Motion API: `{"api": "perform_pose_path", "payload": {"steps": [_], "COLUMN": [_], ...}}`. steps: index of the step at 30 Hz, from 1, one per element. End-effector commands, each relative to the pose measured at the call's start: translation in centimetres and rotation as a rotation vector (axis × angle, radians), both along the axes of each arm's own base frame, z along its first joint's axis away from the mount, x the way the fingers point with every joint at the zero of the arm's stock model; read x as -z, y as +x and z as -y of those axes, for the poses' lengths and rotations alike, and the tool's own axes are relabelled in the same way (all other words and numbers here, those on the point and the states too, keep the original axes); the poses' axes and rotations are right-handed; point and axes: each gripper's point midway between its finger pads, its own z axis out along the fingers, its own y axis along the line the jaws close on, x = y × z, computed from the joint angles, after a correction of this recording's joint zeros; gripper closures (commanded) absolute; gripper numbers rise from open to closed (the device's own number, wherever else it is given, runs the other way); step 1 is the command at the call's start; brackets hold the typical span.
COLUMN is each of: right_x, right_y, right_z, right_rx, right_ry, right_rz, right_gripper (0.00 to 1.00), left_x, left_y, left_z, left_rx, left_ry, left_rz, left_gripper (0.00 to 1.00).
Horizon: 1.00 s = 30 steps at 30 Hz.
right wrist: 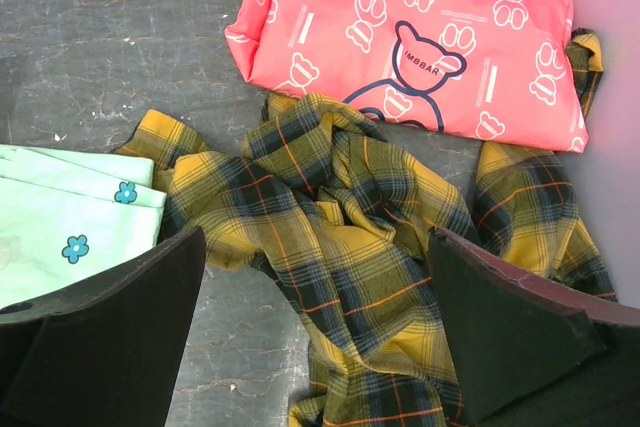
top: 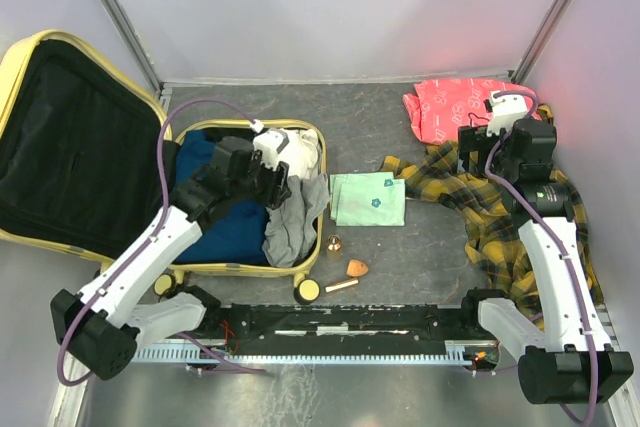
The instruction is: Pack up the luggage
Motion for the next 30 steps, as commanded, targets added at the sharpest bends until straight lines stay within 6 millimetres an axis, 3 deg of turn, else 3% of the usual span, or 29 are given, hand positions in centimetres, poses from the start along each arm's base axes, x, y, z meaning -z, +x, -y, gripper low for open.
{"api": "perform_pose_path", "payload": {"steps": [1, 4, 7, 11, 14, 17, 20, 22, 24, 28, 30], "right_x": [-2.3, -2.3, -2.4, -2.4, -2.1, -1.5, -0.6, 0.1, 1.1, 3.7, 5.3], "right_y": [0.4, 0.6, 0.7, 0.8, 0.8, 0.8, 0.8, 0.5, 0.1, -1.2, -2.0], "right_z": [-0.4, -0.5, -0.4, -0.2, -0.3, -0.8, -1.8, -2.8, -4.2, -7.3, -8.5], "right_rx": [-0.021, -0.02, -0.018, -0.012, -0.018, -0.043, -0.093, -0.145, -0.205, -0.315, -0.342], "right_ry": [0.019, 0.023, 0.017, 0.011, 0.01, 0.021, 0.045, 0.075, 0.127, 0.281, 0.356], "right_rz": [0.075, 0.072, 0.072, 0.07, 0.061, 0.042, 0.003, -0.035, -0.091, -0.238, -0.323], "right_gripper": [0.0, 0.0, 0.0, 0.0, 0.0, 0.0, 0.01, 0.01, 0.02, 0.06, 0.08], "left_x": [-1.4, 0.5, 2.0, 6.3, 10.0, 14.5, 16.7, 16.0, 13.5, 7.5, 5.1], "left_y": [1.4, 2.9, 3.6, 4.3, 5.2, 5.4, 5.0, 4.7, 4.8, 5.4, 5.7], "left_z": [4.2, 5.8, 7.1, 7.2, 6.5, 4.4, 2.8, 2.9, 3.8, 5.0, 5.0], "left_rx": [0.305, 0.326, 0.361, 0.342, 0.282, 0.233, 0.21, 0.217, 0.237, 0.279, 0.298], "left_ry": [-0.006, -0.009, -0.033, 0.015, 0.069, 0.201, 0.265, 0.239, 0.17, 0.061, 0.032], "left_rz": [0.074, -0.006, -0.019, -0.097, -0.146, -0.224, -0.267, -0.27, -0.242, -0.162, -0.136], "left_gripper": [0.53, 0.68, 0.7, 0.74, 0.74, 0.8, 0.83, 0.8, 0.72, 0.43, 0.35]}}
